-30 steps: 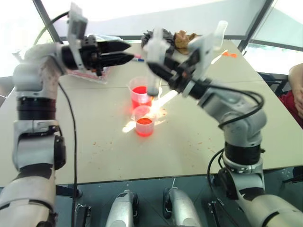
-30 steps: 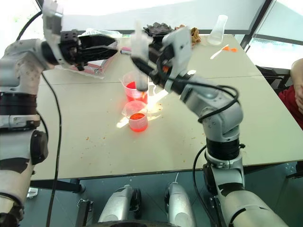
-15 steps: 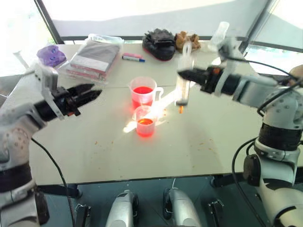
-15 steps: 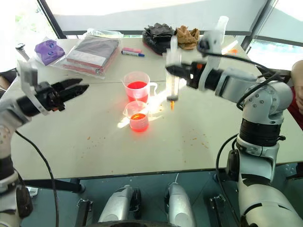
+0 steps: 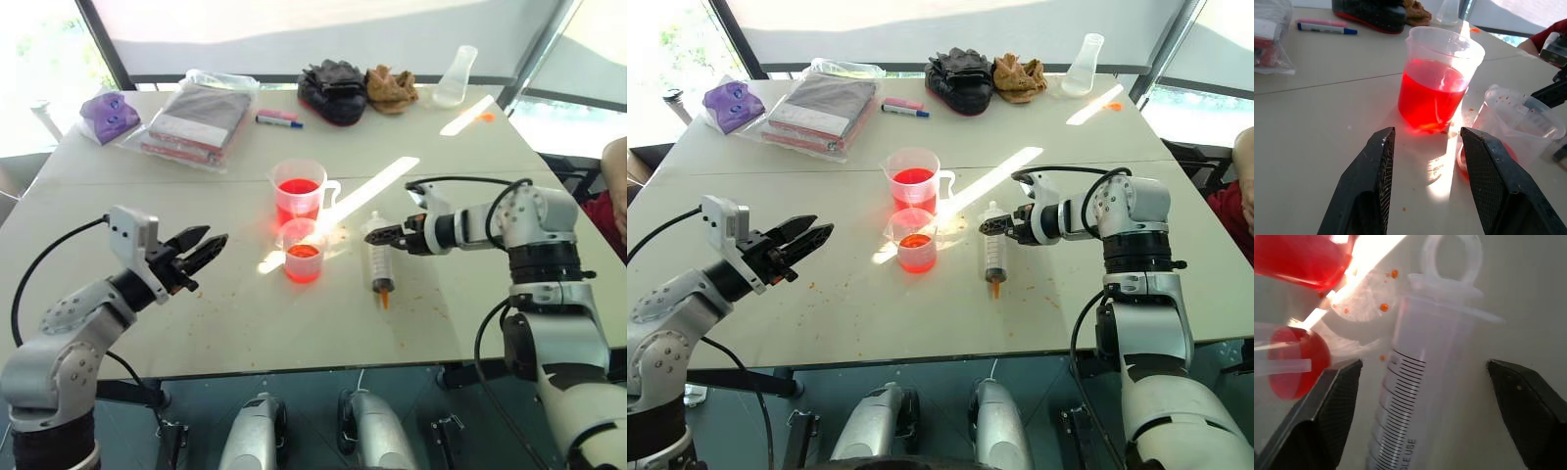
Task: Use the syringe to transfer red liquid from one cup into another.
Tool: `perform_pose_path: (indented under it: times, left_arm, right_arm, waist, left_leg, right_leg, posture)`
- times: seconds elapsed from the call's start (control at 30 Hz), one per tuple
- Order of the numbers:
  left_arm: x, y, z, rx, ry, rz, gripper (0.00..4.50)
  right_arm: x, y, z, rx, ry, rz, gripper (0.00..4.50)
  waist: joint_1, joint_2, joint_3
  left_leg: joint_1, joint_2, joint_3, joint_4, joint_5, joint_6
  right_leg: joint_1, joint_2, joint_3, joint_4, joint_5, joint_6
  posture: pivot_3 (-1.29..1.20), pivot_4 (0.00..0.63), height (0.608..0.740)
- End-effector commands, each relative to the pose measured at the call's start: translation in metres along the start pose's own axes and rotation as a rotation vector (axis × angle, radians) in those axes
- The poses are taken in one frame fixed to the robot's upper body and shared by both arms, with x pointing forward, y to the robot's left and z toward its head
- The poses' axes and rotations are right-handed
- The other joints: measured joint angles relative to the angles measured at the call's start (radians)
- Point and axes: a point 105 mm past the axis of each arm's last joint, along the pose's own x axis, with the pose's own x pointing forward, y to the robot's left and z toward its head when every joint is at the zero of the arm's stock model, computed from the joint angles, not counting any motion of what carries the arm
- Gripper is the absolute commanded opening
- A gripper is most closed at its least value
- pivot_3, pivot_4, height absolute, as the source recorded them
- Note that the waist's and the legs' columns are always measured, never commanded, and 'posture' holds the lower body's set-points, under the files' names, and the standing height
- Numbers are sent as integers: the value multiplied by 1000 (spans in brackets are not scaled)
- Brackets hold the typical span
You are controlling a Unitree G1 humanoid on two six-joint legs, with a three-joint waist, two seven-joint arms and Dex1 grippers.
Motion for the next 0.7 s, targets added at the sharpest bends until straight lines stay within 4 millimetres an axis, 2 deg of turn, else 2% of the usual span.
perform_pose_path:
  times: [0.03, 0.2, 0.3, 0.4, 0.53, 0.63, 0.7]
  left_arm:
    - [-3, 1, 8, 35, -46, 22, 2252]
    - [-7, 7, 8, 33, -48, 50, 2252]
    - [-9, 10, 4, 23, -36, 60, 2252]
    - [-9, 8, 1, 11, -22, 43, 2252]
    - [-7, 6, -5, 2, -6, 42, 2252]
    - [-4, 6, -15, 2, -10, 91, 2252]
    - [-4, 6, -19, 11, -9, 110, 2252]
  right_arm:
    - [-9, -4, 9, -67, -42, -44, 4462]
    - [-41, 6, 24, -180, -146, -6, 4462]
    - [-84, 33, 41, -240, -349, 198, 4462]
    - [-110, 48, 37, -288, -457, 321, 4462]
    - [-111, 27, 19, -453, -575, 138, 4462]
    - [-102, -14, 12, -478, -765, -118, 4462]
    - [-98, -22, 7, -510, -817, -179, 4462]
  waist:
    - [0, 0, 0]
    - [4, 0, 0]
    - [3, 0, 0]
    - [3, 0, 0]
    - [8, -2, -1]
    - [6, -2, -2]
    - [5, -2, -2]
  left_leg:
    - [0, 0, 0, 0, 0, 0]
    - [-2, 0, 0, 0, 0, 1]
    - [-3, 0, 0, 0, -1, 2]
    - [-4, 0, 0, -1, -2, 2]
    - [-4, 1, -2, -1, -2, 2]
    - [-4, 0, -1, 0, -2, 2]
    - [-4, 0, 0, 0, -2, 2]
  right_leg:
    - [0, 0, 0, -1, 0, 0]
    - [0, 0, -1, -4, 0, -1]
    - [-1, 0, -1, -6, 0, 0]
    - [-1, 0, -1, -7, 0, 1]
    - [1, 0, -3, -9, -1, 0]
    - [1, -1, -2, -10, -1, -2]
    - [0, -1, -2, -9, -1, -2]
  posture:
    - [0, 150, 740]
    - [0, 150, 740]
    - [0, 150, 740]
    - [0, 150, 740]
    - [0, 150, 740]
    - [0, 150, 740]
    - [0, 150, 740]
